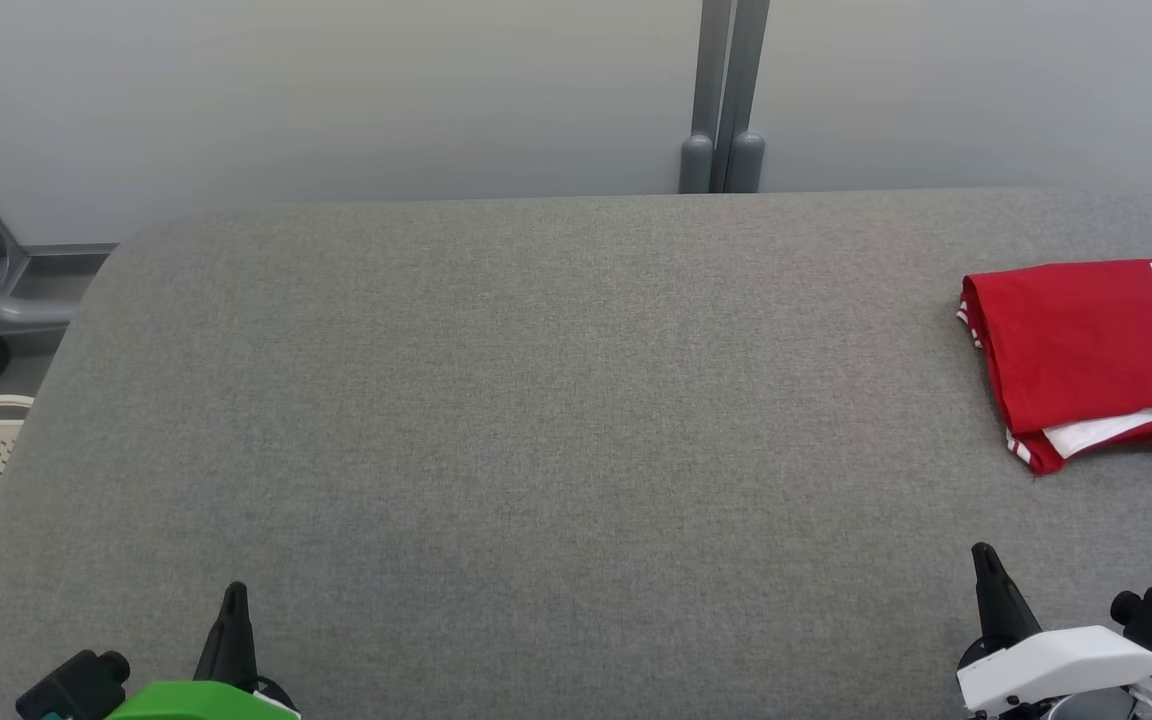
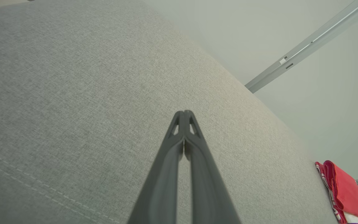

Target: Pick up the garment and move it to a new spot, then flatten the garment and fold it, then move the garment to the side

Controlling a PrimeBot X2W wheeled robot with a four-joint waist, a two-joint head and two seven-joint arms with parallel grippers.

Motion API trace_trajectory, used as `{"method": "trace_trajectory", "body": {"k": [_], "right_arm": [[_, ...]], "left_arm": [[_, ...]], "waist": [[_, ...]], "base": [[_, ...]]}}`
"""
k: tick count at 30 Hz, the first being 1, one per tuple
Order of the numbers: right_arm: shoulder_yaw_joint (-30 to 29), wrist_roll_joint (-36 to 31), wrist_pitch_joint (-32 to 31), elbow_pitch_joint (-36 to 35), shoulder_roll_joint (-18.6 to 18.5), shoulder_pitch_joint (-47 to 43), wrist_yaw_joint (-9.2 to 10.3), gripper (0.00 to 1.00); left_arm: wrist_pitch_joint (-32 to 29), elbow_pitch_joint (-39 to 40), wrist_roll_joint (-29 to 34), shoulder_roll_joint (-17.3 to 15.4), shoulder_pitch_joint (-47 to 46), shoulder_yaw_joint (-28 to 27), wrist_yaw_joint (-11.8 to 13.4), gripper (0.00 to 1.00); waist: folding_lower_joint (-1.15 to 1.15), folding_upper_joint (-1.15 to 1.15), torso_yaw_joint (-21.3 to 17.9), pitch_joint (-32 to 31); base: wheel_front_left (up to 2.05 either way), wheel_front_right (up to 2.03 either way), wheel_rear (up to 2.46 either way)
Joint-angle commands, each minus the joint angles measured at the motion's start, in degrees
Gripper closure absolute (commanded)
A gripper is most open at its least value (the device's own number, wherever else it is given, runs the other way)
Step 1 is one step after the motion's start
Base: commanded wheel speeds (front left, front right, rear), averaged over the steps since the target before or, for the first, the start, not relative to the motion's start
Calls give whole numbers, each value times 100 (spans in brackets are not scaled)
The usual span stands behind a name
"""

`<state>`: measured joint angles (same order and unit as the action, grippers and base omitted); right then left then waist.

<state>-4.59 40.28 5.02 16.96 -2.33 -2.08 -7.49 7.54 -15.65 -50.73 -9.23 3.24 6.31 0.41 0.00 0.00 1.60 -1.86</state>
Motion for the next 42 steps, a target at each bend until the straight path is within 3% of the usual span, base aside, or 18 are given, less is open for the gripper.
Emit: {"method": "trace_trajectory", "body": {"k": [1, 42], "right_arm": [[-46, 259, -63, -130, -31, 127, -1, 100], [-402, 2993, -730, -531, -53, 238, -1, 100]], "left_arm": [[-57, 65, -213, 8, -201, -67, -55, 100], [-725, 48, -2417, 354, -730, -437, -472, 100]], "waist": [[0, 0, -3, 4], [0, 0, -73, 84]], "base": [[0, 0, 0], [0, 0, 0]]}}
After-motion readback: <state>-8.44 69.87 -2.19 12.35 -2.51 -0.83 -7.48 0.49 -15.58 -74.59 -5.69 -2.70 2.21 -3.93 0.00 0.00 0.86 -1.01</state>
